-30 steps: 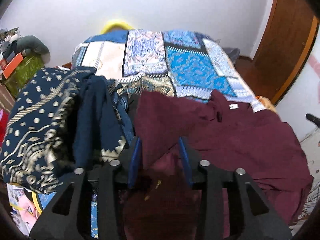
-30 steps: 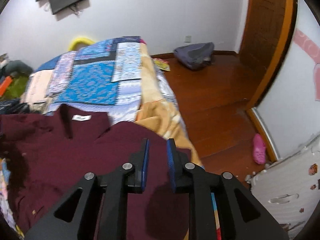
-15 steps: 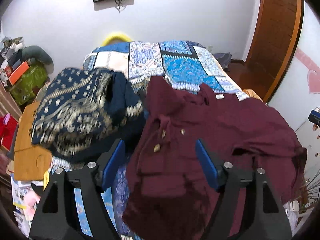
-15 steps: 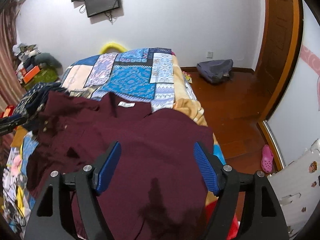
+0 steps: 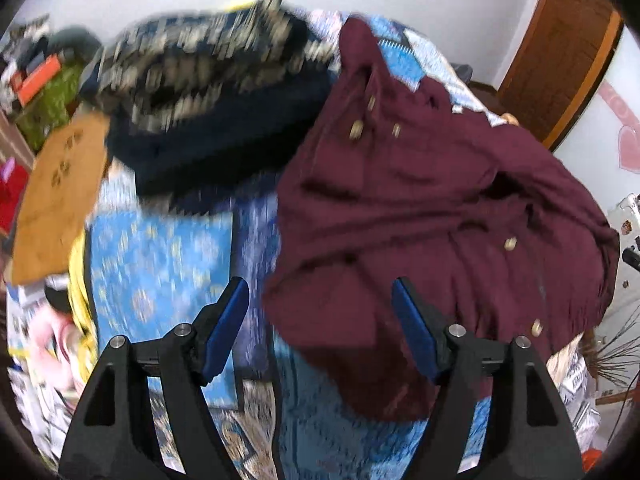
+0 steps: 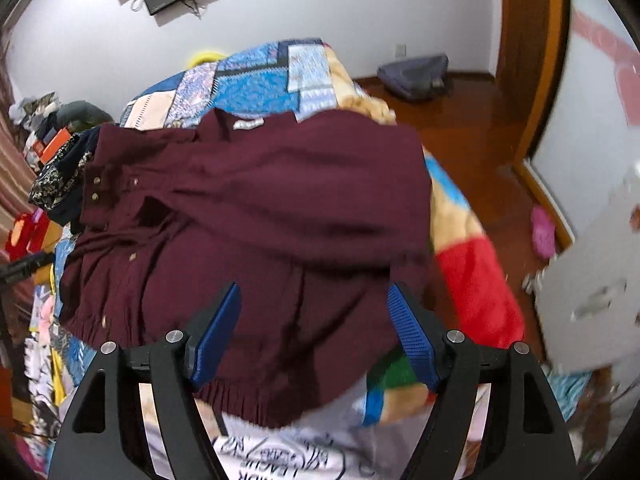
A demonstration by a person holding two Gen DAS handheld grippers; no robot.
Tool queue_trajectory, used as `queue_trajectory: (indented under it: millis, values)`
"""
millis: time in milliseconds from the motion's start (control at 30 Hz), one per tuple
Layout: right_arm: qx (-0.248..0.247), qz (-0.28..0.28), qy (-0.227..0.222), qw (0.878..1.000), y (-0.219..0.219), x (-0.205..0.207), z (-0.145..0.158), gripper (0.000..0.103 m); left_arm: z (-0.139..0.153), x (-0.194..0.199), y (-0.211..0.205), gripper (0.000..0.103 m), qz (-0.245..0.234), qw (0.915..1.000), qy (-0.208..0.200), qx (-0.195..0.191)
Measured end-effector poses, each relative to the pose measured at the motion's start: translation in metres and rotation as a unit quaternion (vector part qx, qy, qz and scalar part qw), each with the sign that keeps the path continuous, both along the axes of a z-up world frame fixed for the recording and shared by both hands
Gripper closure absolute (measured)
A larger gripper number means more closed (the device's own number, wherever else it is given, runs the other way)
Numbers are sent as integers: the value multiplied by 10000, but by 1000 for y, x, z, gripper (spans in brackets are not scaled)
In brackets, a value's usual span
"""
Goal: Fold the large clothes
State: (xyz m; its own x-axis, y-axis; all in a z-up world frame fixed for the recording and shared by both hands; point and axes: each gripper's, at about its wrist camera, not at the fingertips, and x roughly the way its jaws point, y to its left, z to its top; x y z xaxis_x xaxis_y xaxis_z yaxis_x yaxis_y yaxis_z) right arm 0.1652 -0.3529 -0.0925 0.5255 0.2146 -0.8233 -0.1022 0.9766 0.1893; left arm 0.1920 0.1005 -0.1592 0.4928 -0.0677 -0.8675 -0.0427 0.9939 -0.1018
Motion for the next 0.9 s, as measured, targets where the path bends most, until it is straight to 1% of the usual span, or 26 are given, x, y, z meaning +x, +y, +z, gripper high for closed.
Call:
queue_trajectory:
  millis: [100,167,200,267,367,400,433,500,533,600,633,667,700,733,767,800,833,867,900]
  values:
    - [197,-118,260,9994,-3,-9,-16,31,-23,-10,8,30,121,9989,260,-366]
    - [327,-198,434,9983,-5,-11,-27,31,-38,-13,12,30,195,9962,451,-716]
    - [384,-258,543,9975,-6,-11,-33,31,-44,-13,13,30,239,9950,512,-818]
    - [471,-340,680,9960,-8,-12,-43,31,-53,-13,13,30,274,9935,561,-951]
    - [750,-508,817,9925,-14,-12,-56,31,-59,-9,11,30,293,9908,573,-1189]
    - [871,-554,835,9912,-16,-11,-58,31,-61,-6,10,30,305,9875,587,-1429]
    - [1011,-612,846,9894,-18,-9,-61,31,-63,-4,10,30,301,9854,591,-1567]
    - [1225,-673,818,9868,-21,-8,-64,31,-71,2,5,30,242,9772,700,-1988]
    - [1329,-702,749,9858,-22,-7,-63,31,-74,5,0,30,226,9762,750,-2023]
    - [1457,-800,625,9841,-23,-6,-62,31,-74,9,-9,30,200,9800,745,-1834]
    - [1522,-837,576,9831,-24,-6,-60,35,-73,9,-13,31,163,9827,698,-1706]
    - [1544,-863,527,9828,-23,-6,-59,43,-70,9,-18,32,93,9864,603,-1527]
    - [1489,-891,493,9836,-22,-6,-58,46,-65,8,-23,39,10,9895,506,-1355]
    - [1437,-892,461,9845,-22,-6,-58,55,-59,8,-28,46,-75,9926,408,-1143]
    - [1371,-853,455,9858,-19,-6,-57,61,-54,10,-31,51,-129,9946,346,-974]
    - [1285,-828,452,9872,-18,-7,-57,63,-49,9,-34,56,-204,9961,268,-810]
    - [1196,-785,433,9888,-17,-7,-55,68,-45,8,-35,61,-257,9967,204,-743]
    - [1111,-729,406,9903,-16,-9,-54,71,-37,7,-38,62,-328,9971,93,-676]
    - [1009,-682,405,9917,-15,-10,-53,71,-32,7,-39,68,-366,9972,43,-652]
